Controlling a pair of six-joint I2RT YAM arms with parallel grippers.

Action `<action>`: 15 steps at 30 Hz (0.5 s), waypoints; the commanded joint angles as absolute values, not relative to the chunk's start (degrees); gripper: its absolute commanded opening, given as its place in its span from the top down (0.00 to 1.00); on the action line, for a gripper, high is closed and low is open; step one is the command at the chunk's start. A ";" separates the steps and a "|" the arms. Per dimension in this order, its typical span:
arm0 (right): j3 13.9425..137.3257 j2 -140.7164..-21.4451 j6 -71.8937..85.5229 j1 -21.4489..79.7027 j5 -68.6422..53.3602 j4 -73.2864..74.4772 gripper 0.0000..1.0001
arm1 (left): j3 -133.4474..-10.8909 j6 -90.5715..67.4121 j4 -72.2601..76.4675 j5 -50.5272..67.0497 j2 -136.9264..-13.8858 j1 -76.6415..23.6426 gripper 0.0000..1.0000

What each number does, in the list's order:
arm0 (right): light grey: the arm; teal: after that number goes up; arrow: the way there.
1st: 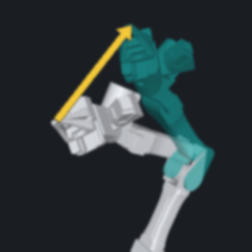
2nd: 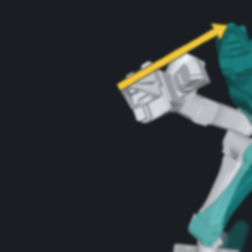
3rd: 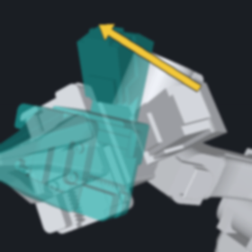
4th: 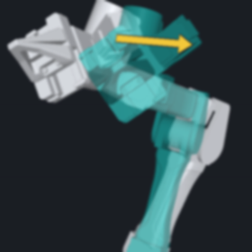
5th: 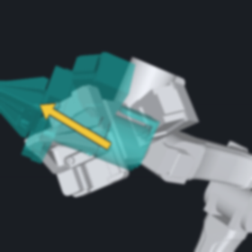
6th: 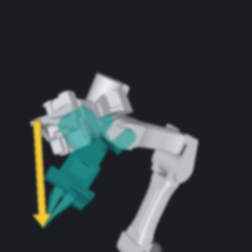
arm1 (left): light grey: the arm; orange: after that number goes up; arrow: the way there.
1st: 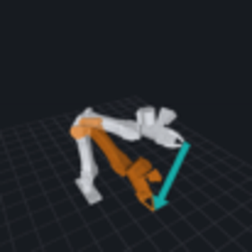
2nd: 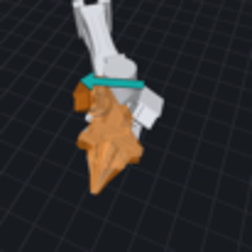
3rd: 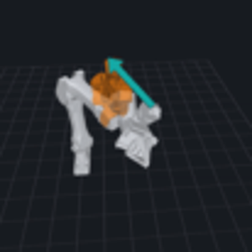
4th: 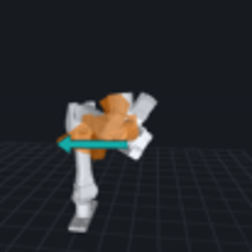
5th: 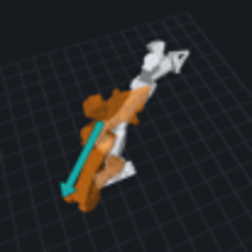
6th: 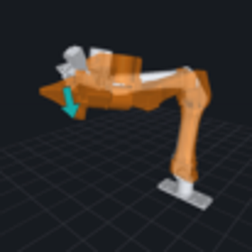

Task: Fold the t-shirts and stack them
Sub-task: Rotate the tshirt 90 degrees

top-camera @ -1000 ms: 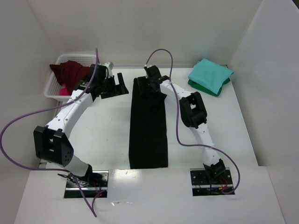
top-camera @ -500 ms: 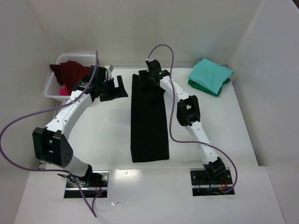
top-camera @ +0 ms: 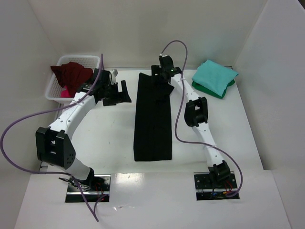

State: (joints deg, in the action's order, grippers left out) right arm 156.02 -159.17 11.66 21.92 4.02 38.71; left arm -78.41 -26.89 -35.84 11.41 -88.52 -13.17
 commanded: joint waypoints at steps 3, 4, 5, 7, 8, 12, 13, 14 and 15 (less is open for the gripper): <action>148.68 -137.59 10.90 22.84 -0.65 35.66 0.00 | -74.56 -24.57 -31.58 19.88 -83.23 -13.01 0.01; 143.02 -131.64 10.90 23.30 -1.74 34.86 0.00 | -73.19 -24.23 -31.18 22.63 -82.71 -13.01 0.01; 138.54 -127.69 11.40 23.38 -0.50 33.93 0.00 | -72.31 -24.17 -30.69 23.97 -82.12 -13.58 0.01; 121.39 -119.65 12.89 24.63 2.54 27.30 0.00 | -70.62 -24.17 -30.59 25.39 -81.38 -14.46 0.01; 110.52 -112.34 14.73 24.78 3.80 22.32 0.00 | -68.85 -24.56 -30.59 26.31 -80.62 -15.16 0.01; 84.98 -90.82 23.99 24.10 5.11 17.60 0.00 | -61.24 -27.15 -29.45 28.12 -77.37 -15.99 0.01; 79.82 -88.71 26.41 23.42 4.35 19.25 0.00 | -59.01 -27.57 -29.44 28.12 -76.26 -16.00 0.01; 77.31 -87.06 27.30 23.38 3.36 19.33 0.00 | -58.01 -28.13 -29.44 28.13 -75.67 -16.47 0.01; 73.50 -84.37 28.41 23.38 1.81 19.74 0.00 | -56.68 -28.63 -29.73 27.88 -74.85 -16.94 0.01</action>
